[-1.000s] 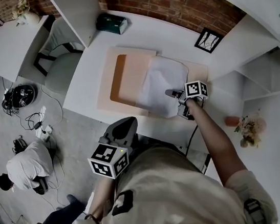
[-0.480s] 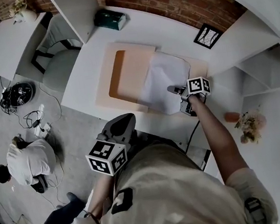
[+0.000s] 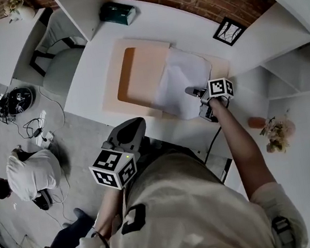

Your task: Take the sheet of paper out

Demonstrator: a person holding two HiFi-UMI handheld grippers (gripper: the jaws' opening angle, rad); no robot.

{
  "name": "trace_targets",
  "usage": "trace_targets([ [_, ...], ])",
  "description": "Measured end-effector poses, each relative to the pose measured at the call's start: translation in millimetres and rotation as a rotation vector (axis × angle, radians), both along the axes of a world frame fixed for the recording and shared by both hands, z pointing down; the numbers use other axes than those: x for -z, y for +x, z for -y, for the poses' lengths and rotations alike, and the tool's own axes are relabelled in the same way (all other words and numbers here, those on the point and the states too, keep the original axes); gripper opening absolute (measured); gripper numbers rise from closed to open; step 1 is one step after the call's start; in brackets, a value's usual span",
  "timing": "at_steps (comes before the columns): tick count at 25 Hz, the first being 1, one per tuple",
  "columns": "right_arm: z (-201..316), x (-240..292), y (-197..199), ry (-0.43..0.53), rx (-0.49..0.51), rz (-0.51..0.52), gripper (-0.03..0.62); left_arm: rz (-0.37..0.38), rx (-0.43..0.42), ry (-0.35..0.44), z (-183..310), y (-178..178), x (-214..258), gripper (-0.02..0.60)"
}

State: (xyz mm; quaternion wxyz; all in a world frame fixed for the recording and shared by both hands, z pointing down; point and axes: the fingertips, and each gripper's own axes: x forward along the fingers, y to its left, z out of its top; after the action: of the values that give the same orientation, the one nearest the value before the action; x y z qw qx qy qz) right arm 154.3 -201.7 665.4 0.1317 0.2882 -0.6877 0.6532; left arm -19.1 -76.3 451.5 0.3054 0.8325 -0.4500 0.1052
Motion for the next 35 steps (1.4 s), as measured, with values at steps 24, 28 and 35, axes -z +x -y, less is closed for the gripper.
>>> trace_targets([
  [24,2,-2,20,0.004,-0.049,-0.044,0.028,-0.015,-0.029,-0.005,3,0,-2,0.017],
  [28,4,-3,23,0.012,-0.059,-0.060,0.028,-0.017,-0.029,-0.003,5,-1,-2,0.017],
  [35,4,-3,29,0.011,-0.076,-0.068,0.028,-0.026,-0.049,0.005,8,7,4,0.017],
])
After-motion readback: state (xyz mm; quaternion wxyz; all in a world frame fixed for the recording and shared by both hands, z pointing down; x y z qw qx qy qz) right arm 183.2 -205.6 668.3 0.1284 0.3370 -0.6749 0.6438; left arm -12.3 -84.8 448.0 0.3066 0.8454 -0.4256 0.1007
